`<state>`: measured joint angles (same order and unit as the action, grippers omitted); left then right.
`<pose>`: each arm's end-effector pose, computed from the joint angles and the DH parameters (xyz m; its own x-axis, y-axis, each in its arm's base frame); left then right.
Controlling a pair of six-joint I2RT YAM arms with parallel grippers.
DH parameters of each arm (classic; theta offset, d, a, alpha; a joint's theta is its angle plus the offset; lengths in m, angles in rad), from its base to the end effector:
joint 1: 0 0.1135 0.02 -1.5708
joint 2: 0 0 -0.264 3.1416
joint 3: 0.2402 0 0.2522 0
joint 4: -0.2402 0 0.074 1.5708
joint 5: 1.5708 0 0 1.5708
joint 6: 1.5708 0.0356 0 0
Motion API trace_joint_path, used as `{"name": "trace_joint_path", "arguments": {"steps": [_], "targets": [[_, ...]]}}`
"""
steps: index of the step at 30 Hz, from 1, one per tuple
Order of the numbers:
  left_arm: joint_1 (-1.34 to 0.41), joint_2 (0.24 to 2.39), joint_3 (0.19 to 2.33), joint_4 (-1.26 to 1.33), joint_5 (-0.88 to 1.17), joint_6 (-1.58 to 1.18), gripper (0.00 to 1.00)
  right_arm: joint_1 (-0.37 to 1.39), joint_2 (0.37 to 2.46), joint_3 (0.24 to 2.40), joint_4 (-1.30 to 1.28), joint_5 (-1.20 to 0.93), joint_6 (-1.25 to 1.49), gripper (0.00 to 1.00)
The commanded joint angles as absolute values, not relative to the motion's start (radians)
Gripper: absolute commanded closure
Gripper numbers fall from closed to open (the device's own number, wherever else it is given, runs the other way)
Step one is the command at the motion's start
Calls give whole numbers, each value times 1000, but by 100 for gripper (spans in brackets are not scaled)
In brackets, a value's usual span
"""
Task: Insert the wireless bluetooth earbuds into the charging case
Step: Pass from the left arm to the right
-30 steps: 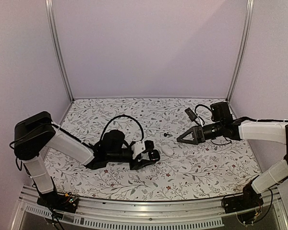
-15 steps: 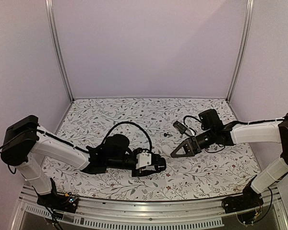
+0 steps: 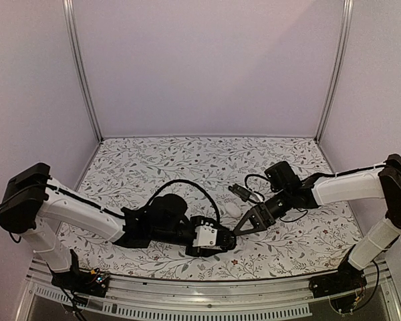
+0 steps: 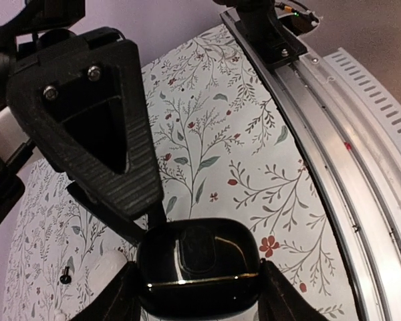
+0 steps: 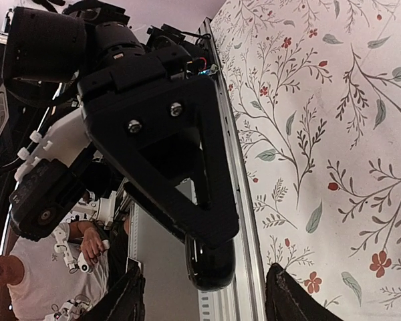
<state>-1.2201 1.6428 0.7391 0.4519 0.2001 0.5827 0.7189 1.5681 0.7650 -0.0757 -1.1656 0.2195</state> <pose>0.1087 -0.3177 0.1740 0.4151 0.4352 -0.7990 0.9023 -0.0847 0.4226 0.1957 0.2148 0.1751 -0.7181 -0.5144 -0.4687 -0.5579 0.0230 0.8296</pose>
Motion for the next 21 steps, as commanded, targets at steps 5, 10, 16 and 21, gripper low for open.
{"name": "trace_joint_path", "arguments": {"steps": [5, 10, 16, 21], "targets": [[-1263, 1606, 778, 386, 149, 648, 59, 787, 1601, 816, -140, -1168, 155, 48], [-1273, 1596, 778, 369, 134, 660, 59, 807, 1609, 831, -182, -1162, 123, 59], [-1286, 1595, 785, 359, 134, 671, 60, 815, 1618, 840, -198, -1165, 104, 74], [-1290, 1598, 789, 354, 132, 677, 60, 824, 1627, 843, -199, -1170, 98, 73]]}}
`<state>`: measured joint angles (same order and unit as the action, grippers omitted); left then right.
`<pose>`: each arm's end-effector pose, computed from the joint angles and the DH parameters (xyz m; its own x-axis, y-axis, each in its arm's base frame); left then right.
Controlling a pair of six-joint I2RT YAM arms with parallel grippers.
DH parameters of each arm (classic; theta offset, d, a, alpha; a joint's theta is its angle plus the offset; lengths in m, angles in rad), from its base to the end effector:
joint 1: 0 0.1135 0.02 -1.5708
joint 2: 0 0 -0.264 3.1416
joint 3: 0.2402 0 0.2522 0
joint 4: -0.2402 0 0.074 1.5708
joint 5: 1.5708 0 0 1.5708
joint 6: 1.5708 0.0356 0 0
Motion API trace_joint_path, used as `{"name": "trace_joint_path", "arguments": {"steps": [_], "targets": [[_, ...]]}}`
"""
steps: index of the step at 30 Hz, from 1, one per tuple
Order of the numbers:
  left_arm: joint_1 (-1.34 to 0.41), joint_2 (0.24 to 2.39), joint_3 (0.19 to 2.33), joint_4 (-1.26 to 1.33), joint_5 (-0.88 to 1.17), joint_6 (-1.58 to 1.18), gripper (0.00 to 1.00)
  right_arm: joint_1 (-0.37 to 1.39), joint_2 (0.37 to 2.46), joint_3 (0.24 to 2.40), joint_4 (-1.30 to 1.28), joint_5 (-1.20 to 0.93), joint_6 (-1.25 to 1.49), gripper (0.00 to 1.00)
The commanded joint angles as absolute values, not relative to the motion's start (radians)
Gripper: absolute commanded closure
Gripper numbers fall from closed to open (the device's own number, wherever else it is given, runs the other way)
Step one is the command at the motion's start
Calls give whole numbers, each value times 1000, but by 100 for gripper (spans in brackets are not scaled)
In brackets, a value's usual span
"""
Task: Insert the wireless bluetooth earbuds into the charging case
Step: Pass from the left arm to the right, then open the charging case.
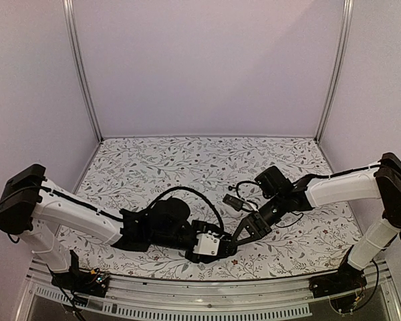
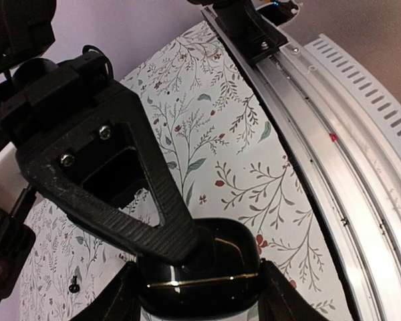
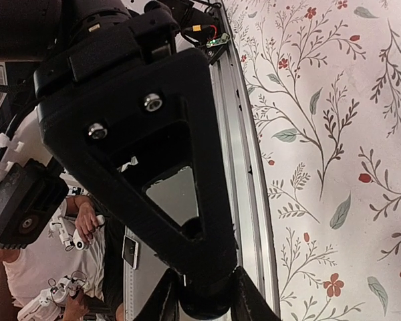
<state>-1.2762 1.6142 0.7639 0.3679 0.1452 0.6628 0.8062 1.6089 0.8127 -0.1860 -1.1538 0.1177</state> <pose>0.0923 -0.3220 0.1821 0.4994 0.4512 -0.7396 0.8586 -0.1434 0.4922 0.1796 0.2342 0.1707 -0.6474 -0.6062 -0.4621 -0.5716 -0.0149 0.8204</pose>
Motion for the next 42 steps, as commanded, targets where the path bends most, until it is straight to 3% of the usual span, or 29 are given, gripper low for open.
{"name": "trace_joint_path", "arguments": {"steps": [1, 11, 16, 20, 25, 26, 27, 28, 34, 42], "targets": [[-1292, 1600, 790, 354, 131, 678, 60, 825, 1632, 845, -202, -1172, 98, 73], [-1296, 1603, 790, 351, 132, 691, 60, 834, 1644, 848, -204, -1188, 92, 70], [-1297, 1608, 791, 357, 118, 683, 56, 834, 1649, 852, -211, -1195, 89, 81], [-1297, 1590, 782, 365, 33, 649, 42, 832, 1640, 859, -207, -1187, 88, 91], [-1296, 1470, 770, 319, -117, 582, 32, 812, 1605, 858, -144, -1161, 119, 94], [-1296, 1433, 753, 328, -125, 569, 23, 802, 1585, 858, -121, -1157, 142, 94], [-1295, 1388, 731, 340, -130, 556, 4, 791, 1573, 861, -104, -1152, 154, 95], [-1296, 1344, 711, 351, -135, 541, 1, 774, 1559, 865, -87, -1145, 167, 95], [-1253, 1124, 612, 412, -68, 323, 0, 725, 1465, 894, 61, -1060, 229, 94], [-1160, 1095, 723, 390, 62, -109, 0, 725, 1378, 1019, 112, -949, 182, 93]]}}
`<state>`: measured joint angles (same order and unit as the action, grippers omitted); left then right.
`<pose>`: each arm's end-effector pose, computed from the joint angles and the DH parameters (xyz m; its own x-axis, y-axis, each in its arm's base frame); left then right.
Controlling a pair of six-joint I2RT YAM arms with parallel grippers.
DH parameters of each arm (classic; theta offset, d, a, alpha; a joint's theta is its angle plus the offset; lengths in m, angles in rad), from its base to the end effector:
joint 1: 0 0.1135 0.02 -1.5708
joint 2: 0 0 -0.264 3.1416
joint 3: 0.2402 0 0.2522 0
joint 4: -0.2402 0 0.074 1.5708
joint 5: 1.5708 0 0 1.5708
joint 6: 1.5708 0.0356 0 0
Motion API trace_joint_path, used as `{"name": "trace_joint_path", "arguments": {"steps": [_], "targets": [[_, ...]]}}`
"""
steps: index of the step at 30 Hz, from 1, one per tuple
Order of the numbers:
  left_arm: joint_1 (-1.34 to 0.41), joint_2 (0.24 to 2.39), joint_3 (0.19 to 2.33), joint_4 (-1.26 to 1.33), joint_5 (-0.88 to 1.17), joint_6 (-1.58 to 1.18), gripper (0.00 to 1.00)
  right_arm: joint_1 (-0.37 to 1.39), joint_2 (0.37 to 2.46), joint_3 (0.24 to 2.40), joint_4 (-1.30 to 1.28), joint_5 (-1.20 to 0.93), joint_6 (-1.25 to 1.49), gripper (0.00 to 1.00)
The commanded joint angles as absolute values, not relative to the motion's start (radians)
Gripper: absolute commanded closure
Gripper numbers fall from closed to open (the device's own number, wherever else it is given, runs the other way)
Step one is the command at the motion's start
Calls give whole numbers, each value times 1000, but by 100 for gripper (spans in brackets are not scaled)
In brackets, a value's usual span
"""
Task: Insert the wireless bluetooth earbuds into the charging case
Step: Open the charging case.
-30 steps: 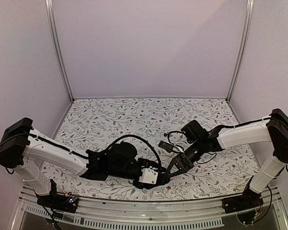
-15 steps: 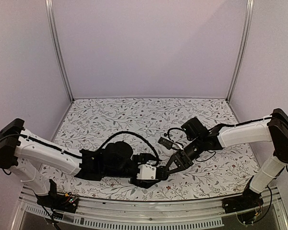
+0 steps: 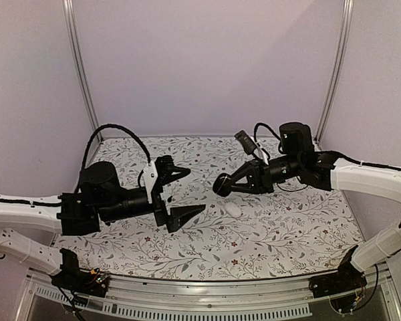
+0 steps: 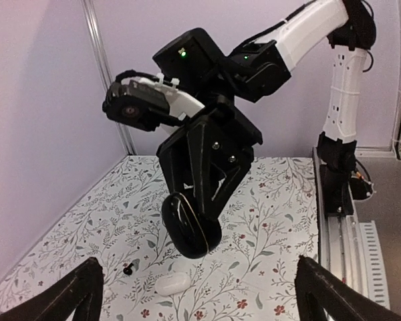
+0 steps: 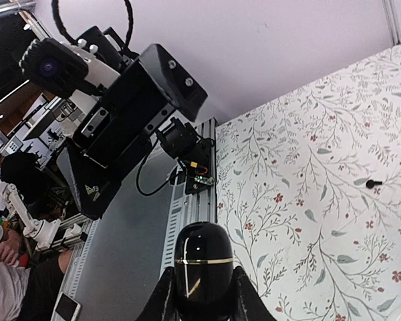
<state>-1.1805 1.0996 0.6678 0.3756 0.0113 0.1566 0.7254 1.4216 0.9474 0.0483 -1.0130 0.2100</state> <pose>0.0975 -0.2380 0.2945 0.1238 0.1090 -0.9863 0.9210 0.3574 0.1551 0.2124 0.2287 0.2777 -0.4961 -0.2924 -0.8176 -0.8444 -0.0568 0.5327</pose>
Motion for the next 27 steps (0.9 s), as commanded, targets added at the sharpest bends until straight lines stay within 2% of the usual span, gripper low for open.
{"name": "trace_joint_path", "arguments": {"steps": [1, 5, 15, 20, 27], "targets": [[-1158, 1101, 743, 369, 63, -125, 0, 726, 1375, 1032, 112, -943, 166, 93], [-1157, 1130, 812, 288, 9, -139, 0, 726, 1358, 1042, 97, -918, 128, 93], [-1141, 1220, 876, 245, 19, -147, 1, 753, 1306, 1030, 53, -900, 61, 93], [-1108, 1245, 892, 245, 19, -181, 9, 778, 1305, 1038, 37, -902, 46, 94], [-1088, 1258, 899, 253, 28, -201, 15, 799, 1297, 1035, 20, -908, 21, 95]]}}
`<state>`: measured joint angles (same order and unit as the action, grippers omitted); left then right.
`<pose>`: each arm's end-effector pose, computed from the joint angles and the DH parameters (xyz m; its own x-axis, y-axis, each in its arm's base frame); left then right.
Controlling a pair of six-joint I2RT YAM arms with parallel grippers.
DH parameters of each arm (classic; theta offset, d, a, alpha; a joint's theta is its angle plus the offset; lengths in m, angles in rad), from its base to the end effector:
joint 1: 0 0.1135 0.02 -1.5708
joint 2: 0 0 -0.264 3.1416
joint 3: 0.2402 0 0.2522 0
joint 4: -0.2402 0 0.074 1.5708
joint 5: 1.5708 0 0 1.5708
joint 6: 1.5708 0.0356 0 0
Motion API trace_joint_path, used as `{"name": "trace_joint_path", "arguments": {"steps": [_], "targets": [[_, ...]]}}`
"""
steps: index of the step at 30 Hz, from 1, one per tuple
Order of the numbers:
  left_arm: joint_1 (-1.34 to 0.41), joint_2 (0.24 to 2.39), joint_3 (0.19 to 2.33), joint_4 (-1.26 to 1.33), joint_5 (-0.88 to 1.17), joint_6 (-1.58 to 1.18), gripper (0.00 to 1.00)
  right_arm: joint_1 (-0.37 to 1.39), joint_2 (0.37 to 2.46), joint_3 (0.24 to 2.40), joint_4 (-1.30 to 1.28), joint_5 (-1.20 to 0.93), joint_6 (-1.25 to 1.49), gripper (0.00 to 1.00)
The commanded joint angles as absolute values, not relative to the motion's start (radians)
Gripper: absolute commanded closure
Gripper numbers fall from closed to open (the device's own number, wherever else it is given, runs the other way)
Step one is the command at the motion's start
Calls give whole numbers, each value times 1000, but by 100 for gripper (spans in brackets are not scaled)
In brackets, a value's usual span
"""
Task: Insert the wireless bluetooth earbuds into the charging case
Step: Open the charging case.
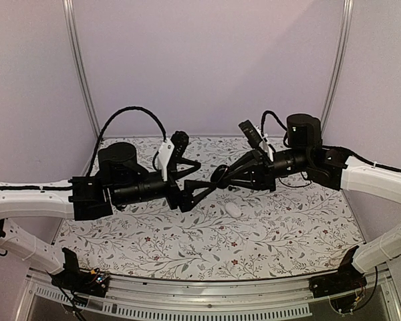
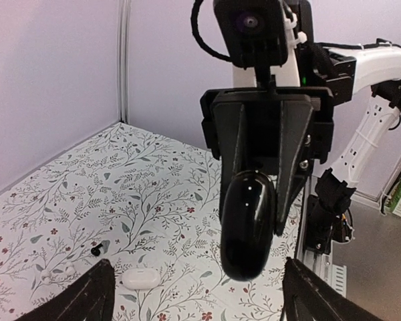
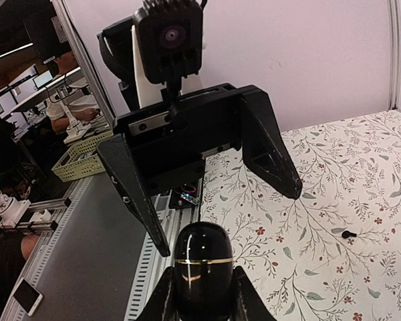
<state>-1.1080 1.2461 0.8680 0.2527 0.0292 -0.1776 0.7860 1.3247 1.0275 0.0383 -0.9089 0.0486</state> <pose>0.1305 -0.2638 0.3153 -0.2153 0.0359 -0.9759 0.8832 0.4335 -0.1789 0.1922 0.2322 0.3306 -0.2280 -0.1860 -0.9557 -0.9638 -0.0962 0.2487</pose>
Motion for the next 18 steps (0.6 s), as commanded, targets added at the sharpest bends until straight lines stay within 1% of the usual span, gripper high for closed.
{"name": "trace_joint_path", "arguments": {"steps": [1, 9, 15, 18], "targets": [[-1085, 1260, 900, 251, 23, -204, 16, 801, 1295, 1034, 19, -909, 19, 95], [-1058, 1242, 893, 250, 10, -218, 21, 807, 1284, 1021, 11, -922, 11, 97], [-1044, 1216, 870, 258, 9, -209, 22, 807, 1285, 1005, 17, -929, 11, 99], [-1043, 1206, 849, 286, 80, -172, 21, 807, 1291, 999, 17, -925, 15, 99]]}}
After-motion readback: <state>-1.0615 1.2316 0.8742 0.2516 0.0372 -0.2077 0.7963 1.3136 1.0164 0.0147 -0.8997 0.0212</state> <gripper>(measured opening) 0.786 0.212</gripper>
